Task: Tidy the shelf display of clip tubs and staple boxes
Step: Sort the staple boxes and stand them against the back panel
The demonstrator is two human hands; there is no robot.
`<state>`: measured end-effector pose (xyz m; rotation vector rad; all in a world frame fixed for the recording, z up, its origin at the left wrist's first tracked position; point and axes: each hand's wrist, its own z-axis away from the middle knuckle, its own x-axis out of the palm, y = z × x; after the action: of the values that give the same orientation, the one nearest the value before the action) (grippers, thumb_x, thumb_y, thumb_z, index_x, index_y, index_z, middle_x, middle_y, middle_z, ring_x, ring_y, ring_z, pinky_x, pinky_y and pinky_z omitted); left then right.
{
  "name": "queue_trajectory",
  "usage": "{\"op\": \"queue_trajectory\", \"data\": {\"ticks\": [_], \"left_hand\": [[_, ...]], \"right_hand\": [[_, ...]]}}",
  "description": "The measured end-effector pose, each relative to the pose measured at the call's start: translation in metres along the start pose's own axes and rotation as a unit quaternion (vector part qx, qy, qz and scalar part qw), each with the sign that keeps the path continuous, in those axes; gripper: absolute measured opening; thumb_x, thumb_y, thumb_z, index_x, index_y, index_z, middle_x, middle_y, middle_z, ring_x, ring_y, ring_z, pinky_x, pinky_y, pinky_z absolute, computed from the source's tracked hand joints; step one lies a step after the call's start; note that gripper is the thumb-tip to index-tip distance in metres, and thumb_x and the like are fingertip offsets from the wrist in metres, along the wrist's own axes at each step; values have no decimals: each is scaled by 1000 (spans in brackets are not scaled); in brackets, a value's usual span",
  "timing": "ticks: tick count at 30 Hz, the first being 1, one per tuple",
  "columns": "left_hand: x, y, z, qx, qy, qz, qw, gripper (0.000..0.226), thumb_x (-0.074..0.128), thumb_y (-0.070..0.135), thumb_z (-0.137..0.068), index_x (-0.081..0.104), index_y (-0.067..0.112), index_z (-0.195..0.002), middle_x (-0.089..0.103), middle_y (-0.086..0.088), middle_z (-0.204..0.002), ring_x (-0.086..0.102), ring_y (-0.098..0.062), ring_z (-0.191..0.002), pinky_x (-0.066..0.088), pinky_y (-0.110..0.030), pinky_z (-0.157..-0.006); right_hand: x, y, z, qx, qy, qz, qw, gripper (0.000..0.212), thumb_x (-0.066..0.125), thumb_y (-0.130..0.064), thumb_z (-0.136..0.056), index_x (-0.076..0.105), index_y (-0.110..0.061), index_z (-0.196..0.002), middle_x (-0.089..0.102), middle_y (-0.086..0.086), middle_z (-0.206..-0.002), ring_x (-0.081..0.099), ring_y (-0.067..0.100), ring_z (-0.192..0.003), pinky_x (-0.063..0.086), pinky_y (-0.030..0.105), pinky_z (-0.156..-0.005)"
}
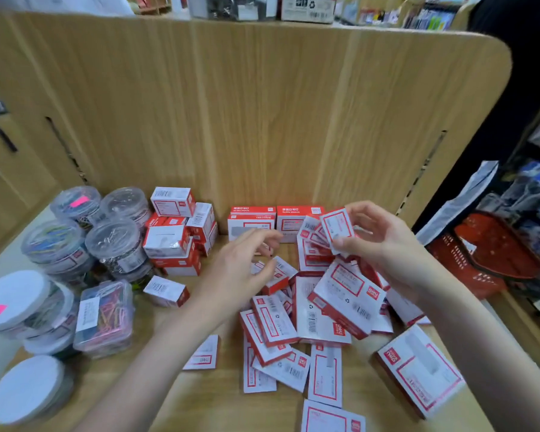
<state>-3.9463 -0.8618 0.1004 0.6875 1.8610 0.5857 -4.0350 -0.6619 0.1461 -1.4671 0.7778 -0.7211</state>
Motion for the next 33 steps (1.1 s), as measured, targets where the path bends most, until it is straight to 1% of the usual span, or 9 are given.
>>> {"op": "queue_trajectory", "data": {"ticks": [4, 7, 12, 15, 18, 20, 23, 27, 33], "left_hand": [[9, 6, -15, 5, -37, 0, 999, 33, 60, 7, -84, 57, 19, -114, 55, 18, -98, 51, 5, -93, 37, -4, -79], [19, 9, -27, 31, -59, -4, 998, 36, 59, 13, -84, 55, 19, -119, 55, 12, -109, 50, 4, -99, 34, -3, -85], [29, 8, -44, 53, -109, -25, 992, 46, 59, 18, -87, 47, 28, -130, 46, 13, -121, 41, -2, -117, 33, -18, -95], [36, 8, -53, 70, -135, -43, 987, 46, 60, 18, -87, 48, 30, -129, 45, 15, -122, 38, -4, -118, 26, -13, -97], [42, 7, -58, 75, -146, -59, 985, 45, 60, 18, -86, 49, 31, -128, 43, 16, -124, 35, -5, -120, 16, -3, -94], [45, 5, -59, 72, -150, -60, 984, 44, 61, 18, -86, 51, 32, -126, 43, 15, -125, 35, -7, -121, 22, -13, -98], [48, 3, -60, 55, -157, -57, 984, 40, 61, 17, -85, 55, 34, -121, 43, 18, -122, 35, -7, -122, 27, -25, -102], [50, -1, -58, 48, -151, -49, 986, 41, 59, 14, -85, 55, 36, -119, 44, 20, -120, 36, -6, -121, 28, -26, -102], [51, 3, -59, 46, -142, -41, 988, 40, 52, 14, -84, 56, 34, -117, 44, 23, -119, 37, -3, -120, 29, -23, -99]], "right_hand": [[-25, -12, 1, -3, 89, -87, 992, 33, 68, -8, -65, 56, -8, -96, 69, 4, -87, 65, 17, -77, 55, 26, -66], [-44, -11, 0, 0, 158, -108, 982, 31, 66, -3, -70, 56, -6, -99, 68, 8, -88, 65, 16, -70, 54, 22, -60], [-72, 10, 1, 38, 208, 48, 976, 25, 70, -3, -75, 57, -11, -94, 66, 8, -99, 63, 20, -84, 52, 31, -71], [-77, 19, 1, 37, 200, 104, 974, 25, 71, -2, -74, 57, -16, -90, 66, 6, -99, 63, 23, -87, 49, 34, -76], [-80, 21, -2, 25, 239, 151, 959, 25, 70, -3, -76, 55, -14, -92, 63, -2, -91, 60, 15, -82, 47, 26, -69], [-83, 23, -3, 30, 258, 165, 952, 25, 70, -4, -77, 54, -11, -95, 61, -5, -87, 59, 9, -77, 44, 21, -61], [-87, 29, -6, 39, 261, 216, 940, 24, 70, -7, -78, 53, -13, -94, 59, -9, -87, 56, 8, -79, 43, 22, -59], [-91, 34, -8, 30, 263, 318, 910, 25, 68, -8, -79, 52, -13, -98, 56, -7, -89, 52, 11, -84, 39, 22, -62], [-103, 42, -15, 37, 126, 402, 906, 24, 61, -7, -84, 47, -21, -99, 55, -5, -99, 53, 15, -91, 42, 28, -74]]}}
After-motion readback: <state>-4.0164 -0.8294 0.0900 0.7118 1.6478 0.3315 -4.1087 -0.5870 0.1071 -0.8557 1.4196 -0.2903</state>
